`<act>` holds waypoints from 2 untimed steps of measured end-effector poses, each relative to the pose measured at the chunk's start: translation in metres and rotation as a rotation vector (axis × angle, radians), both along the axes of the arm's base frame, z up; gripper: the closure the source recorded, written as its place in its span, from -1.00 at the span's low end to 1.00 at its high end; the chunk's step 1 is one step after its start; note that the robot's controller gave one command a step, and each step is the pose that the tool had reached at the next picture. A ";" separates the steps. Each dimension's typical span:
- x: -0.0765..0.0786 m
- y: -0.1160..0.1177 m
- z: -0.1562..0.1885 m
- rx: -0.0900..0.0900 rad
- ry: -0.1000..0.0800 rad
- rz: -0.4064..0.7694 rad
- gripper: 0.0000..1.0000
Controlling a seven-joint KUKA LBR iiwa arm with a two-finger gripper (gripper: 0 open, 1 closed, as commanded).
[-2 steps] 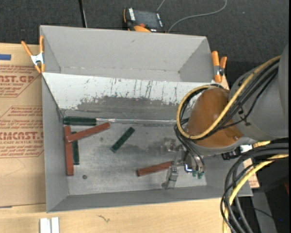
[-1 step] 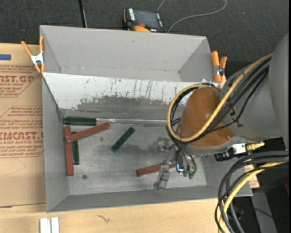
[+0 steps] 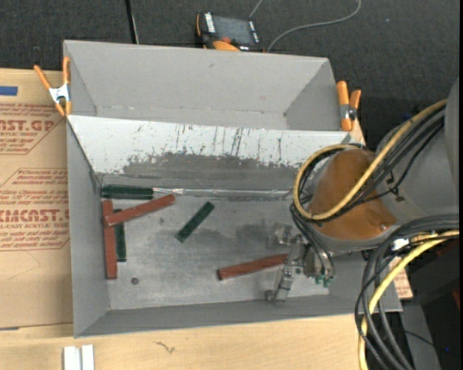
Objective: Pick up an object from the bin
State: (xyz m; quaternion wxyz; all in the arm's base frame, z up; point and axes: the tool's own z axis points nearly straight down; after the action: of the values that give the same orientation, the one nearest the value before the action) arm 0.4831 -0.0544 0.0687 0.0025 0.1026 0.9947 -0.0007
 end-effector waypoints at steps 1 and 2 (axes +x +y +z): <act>0.001 0.039 0.002 0.002 -0.001 0.084 -1.00; -0.001 0.038 0.001 0.002 0.005 0.082 1.00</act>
Offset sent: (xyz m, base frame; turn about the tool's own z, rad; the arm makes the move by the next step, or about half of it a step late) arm -0.0008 0.0374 0.0013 -0.0814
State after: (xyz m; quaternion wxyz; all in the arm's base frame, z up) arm 0.4824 -0.0164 0.0699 0.0001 0.0616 0.9981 0.0001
